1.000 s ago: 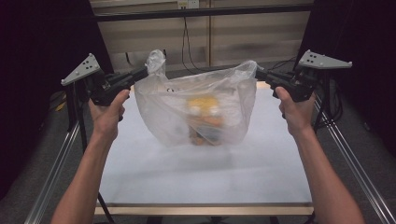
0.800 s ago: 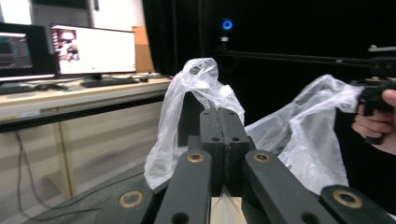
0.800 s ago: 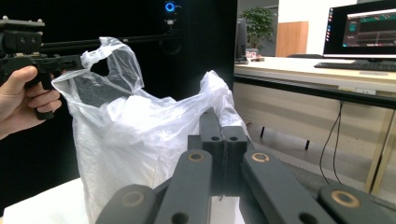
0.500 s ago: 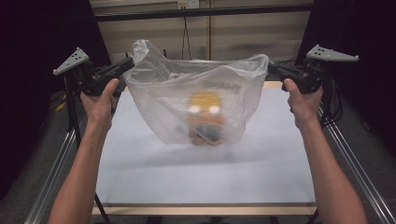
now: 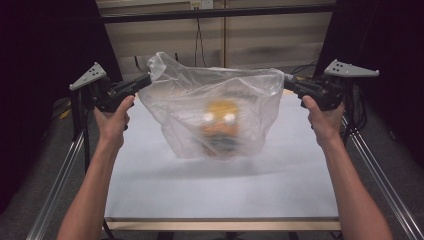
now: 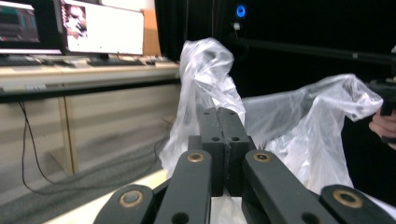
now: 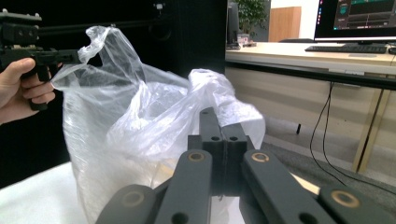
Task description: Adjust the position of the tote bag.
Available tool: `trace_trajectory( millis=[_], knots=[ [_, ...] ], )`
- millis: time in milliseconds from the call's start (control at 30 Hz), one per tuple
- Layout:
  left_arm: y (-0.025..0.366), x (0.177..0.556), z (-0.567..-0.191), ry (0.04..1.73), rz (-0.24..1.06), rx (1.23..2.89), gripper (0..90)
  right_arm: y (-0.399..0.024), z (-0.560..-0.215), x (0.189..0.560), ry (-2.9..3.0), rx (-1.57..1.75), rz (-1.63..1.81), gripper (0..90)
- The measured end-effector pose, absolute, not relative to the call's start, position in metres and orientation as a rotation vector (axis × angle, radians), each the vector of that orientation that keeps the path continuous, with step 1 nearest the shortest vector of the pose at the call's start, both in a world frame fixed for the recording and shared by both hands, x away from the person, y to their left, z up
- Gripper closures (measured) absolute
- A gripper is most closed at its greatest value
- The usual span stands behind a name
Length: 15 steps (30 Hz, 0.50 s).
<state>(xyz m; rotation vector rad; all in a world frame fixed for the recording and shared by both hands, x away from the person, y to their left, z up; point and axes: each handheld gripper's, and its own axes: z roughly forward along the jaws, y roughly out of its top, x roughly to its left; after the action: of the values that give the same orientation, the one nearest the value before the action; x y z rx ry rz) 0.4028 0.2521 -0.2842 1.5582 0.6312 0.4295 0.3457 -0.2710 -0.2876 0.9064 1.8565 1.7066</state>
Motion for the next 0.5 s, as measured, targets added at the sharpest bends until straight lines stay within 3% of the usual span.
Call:
trace_trajectory(
  millis=[200,500],
  knots=[
    [0.254,0.406,-0.3,0.67,0.447,1.587,90.0,-0.279,-0.304,0.342,1.865,0.947,1.683,90.0],
    [0.255,0.401,-0.319,0.65,0.375,1.596,90.0,-0.284,-0.324,0.33,1.887,0.954,1.677,90.0]
  ],
)
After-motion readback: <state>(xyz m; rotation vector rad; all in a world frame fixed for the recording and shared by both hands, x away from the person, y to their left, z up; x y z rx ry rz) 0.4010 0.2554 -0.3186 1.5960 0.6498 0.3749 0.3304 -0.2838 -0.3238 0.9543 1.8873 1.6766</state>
